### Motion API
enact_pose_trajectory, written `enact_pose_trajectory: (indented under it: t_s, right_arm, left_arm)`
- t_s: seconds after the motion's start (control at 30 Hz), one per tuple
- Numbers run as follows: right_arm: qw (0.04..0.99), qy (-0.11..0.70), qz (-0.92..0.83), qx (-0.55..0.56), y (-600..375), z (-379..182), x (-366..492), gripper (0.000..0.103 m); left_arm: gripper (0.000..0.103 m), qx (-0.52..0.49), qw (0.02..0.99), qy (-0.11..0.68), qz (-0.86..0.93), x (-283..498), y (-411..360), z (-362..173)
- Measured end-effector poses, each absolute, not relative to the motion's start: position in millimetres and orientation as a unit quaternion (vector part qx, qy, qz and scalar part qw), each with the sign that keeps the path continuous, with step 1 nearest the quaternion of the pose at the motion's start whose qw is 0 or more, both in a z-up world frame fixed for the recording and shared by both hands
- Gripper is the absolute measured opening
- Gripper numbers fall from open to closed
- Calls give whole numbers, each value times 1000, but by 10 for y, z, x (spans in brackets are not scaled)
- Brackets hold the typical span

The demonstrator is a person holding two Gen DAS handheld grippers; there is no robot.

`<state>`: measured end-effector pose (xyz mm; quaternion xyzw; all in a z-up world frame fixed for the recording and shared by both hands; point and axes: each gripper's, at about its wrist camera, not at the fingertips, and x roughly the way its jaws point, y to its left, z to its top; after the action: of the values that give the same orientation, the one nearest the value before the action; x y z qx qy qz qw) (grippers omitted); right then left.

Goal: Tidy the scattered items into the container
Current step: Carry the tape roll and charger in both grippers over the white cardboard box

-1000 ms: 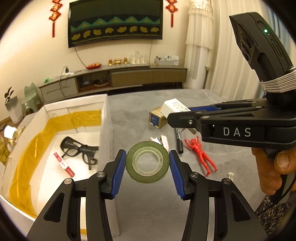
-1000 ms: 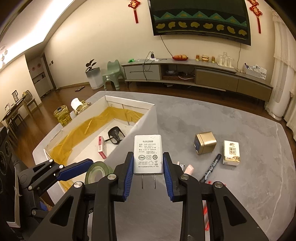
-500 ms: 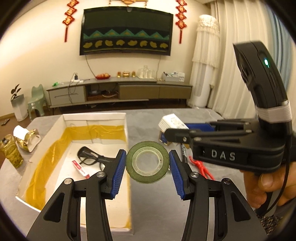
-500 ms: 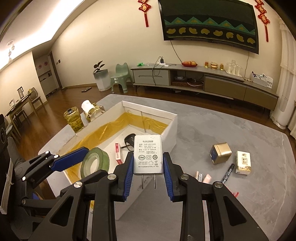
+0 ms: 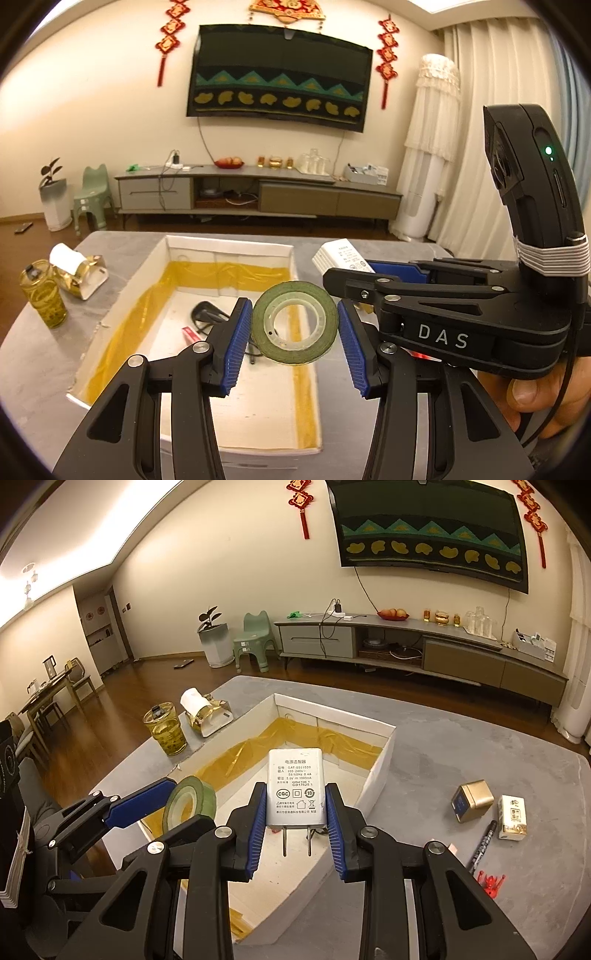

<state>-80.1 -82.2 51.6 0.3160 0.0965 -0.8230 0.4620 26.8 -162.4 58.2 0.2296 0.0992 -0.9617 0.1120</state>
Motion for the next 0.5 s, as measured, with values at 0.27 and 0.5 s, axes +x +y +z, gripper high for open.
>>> enact_pose_trajectory:
  t_s: [0.27, 0.5]
  right_arm:
    - [465, 103, -818, 323, -959, 447, -754, 32]
    - [466, 108, -814, 329, -1034, 398, -735, 32]
  left_arm:
    - [49, 229, 134, 117, -957, 370, -1877, 552]
    - [49, 238, 146, 123, -952, 389, -2023, 459]
